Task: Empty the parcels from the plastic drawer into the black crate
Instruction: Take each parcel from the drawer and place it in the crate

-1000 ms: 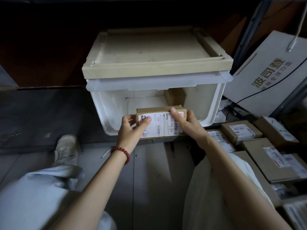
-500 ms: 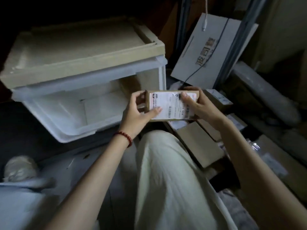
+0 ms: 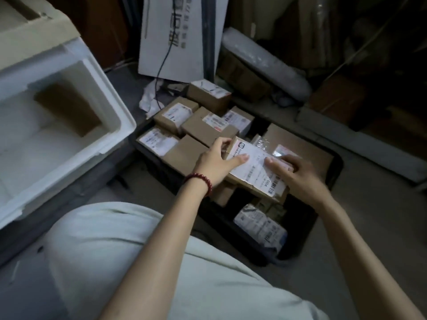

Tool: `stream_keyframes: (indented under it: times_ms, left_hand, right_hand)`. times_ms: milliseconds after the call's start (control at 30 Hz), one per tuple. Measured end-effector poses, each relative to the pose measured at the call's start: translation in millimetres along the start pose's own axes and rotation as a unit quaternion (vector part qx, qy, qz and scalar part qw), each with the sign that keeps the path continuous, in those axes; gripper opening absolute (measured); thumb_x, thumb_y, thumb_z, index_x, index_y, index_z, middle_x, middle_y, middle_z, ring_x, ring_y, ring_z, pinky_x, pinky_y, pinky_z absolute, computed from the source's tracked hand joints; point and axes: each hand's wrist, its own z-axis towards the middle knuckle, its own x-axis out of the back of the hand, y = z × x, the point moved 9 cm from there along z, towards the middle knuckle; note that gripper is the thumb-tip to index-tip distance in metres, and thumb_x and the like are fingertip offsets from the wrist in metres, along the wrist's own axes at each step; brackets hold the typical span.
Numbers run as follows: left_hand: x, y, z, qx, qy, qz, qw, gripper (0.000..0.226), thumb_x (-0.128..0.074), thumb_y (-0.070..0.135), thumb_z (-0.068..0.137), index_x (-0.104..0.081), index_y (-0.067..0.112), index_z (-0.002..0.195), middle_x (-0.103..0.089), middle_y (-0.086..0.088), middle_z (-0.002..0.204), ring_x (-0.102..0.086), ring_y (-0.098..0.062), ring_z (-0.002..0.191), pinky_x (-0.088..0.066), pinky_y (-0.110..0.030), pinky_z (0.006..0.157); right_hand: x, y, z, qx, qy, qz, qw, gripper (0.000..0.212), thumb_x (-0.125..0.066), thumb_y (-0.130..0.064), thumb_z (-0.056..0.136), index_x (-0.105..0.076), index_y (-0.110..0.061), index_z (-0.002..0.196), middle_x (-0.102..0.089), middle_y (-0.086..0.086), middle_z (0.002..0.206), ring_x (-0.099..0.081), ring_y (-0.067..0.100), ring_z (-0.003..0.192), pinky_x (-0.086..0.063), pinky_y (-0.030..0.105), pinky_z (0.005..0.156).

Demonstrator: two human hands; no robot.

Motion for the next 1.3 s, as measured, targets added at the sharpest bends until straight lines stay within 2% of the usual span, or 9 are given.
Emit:
stream_keyframes:
  times_ms: [133,233,333,400,533,733,1033,1167,1300]
  left_hand:
    - [-54,-18,3,0.019,-0.065,0.015,0.998,0.059,-0.066,0.051,0.082,-0.043,0.031,0.133,-0.055,0.005,0.127,-0.052,-0.015,0.111,-0.040,-0.026,0.087]
    - [-75,-34,3,0.034,-0.084,0.026,0.996,0.054,-0.070,0.043,0.083,-0.045,0.031,0.129,-0.058,0.006,0.126,-0.056,-0.018,0.111,-0.045,-0.032,0.093]
    - [-86,-49,4,0.069,-0.086,0.031,0.993,0.053,-0.070,0.041,0.082,-0.045,0.031,0.127,-0.058,0.002,0.126,-0.057,-0.021,0.109,-0.046,-0.035,0.095]
    - [-93,-57,5,0.088,-0.083,0.023,0.992,0.053,-0.069,0.043,0.083,-0.044,0.027,0.128,-0.059,-0.002,0.125,-0.057,-0.022,0.107,-0.044,-0.031,0.090]
    - [-108,-65,6,0.111,-0.098,0.034,0.988,0.055,-0.066,0.048,0.084,-0.042,0.024,0.128,-0.059,-0.005,0.123,-0.058,-0.023,0.104,-0.045,-0.032,0.085]
    - [-121,-65,9,0.092,-0.124,0.053,0.987,0.058,-0.071,0.041,0.082,-0.041,0.022,0.129,-0.060,-0.003,0.124,-0.057,-0.020,0.107,-0.047,-0.036,0.091]
    - [-131,-56,7,-0.010,-0.155,0.154,0.976,0.083,-0.070,0.043,0.082,-0.025,0.023,0.148,-0.039,-0.001,0.147,-0.040,-0.021,0.131,-0.038,-0.040,0.106]
    - [-120,-34,1,-0.132,-0.060,0.401,0.905,0.077,-0.047,0.063,0.087,-0.023,0.025,0.149,-0.029,0.000,0.153,-0.020,-0.022,0.142,-0.023,-0.042,0.110]
    - [-114,-24,-6,-0.156,-0.035,0.440,0.883,0.065,-0.044,0.055,0.092,-0.027,0.026,0.148,-0.031,-0.001,0.153,-0.018,-0.024,0.143,-0.021,-0.043,0.111]
  right_hand:
    - [10,39,-17,-0.046,0.023,-0.049,0.997,0.034,-0.069,-0.063,0.071,-0.066,-0.038,0.093,-0.067,-0.022,0.075,-0.064,-0.012,0.063,-0.043,0.004,0.048]
    - [-3,55,-20,-0.054,-0.021,-0.096,0.994,0.033,-0.074,-0.054,0.074,-0.062,-0.045,0.103,-0.062,-0.028,0.086,-0.062,-0.011,0.074,-0.045,0.003,0.056]
    - [-17,60,-21,-0.030,-0.049,-0.143,0.988,0.058,-0.077,-0.047,0.074,-0.058,-0.033,0.126,-0.063,-0.014,0.118,-0.059,0.003,0.105,-0.051,0.020,0.084]
    - [-22,60,-22,-0.004,-0.056,-0.177,0.983,0.078,-0.081,-0.045,0.070,-0.048,-0.028,0.138,-0.051,-0.008,0.138,-0.048,0.012,0.124,-0.043,0.035,0.103]
    - [-25,71,-23,0.010,-0.066,-0.249,0.966,0.102,-0.084,-0.052,0.061,-0.032,-0.032,0.147,-0.034,-0.010,0.151,-0.029,0.014,0.139,-0.026,0.047,0.114]
    - [-19,89,-27,0.019,0.011,-0.268,0.963,0.091,-0.079,-0.051,0.067,-0.037,-0.028,0.145,-0.039,-0.007,0.142,-0.030,0.013,0.132,-0.014,0.028,0.101]
    - [-16,94,-27,0.007,0.047,-0.281,0.959,0.080,-0.073,-0.060,0.070,-0.044,-0.033,0.140,-0.042,-0.011,0.140,-0.032,0.012,0.131,-0.018,0.028,0.099]
    - [-20,92,-27,0.006,0.022,-0.334,0.942,0.081,-0.062,-0.069,0.075,-0.038,-0.034,0.144,-0.037,-0.012,0.146,-0.029,0.013,0.136,-0.022,0.036,0.107]
    - [-22,87,-26,0.016,-0.012,-0.393,0.919,0.081,-0.043,-0.078,0.079,-0.034,-0.033,0.146,-0.032,-0.012,0.150,-0.025,0.014,0.138,-0.019,0.040,0.110]
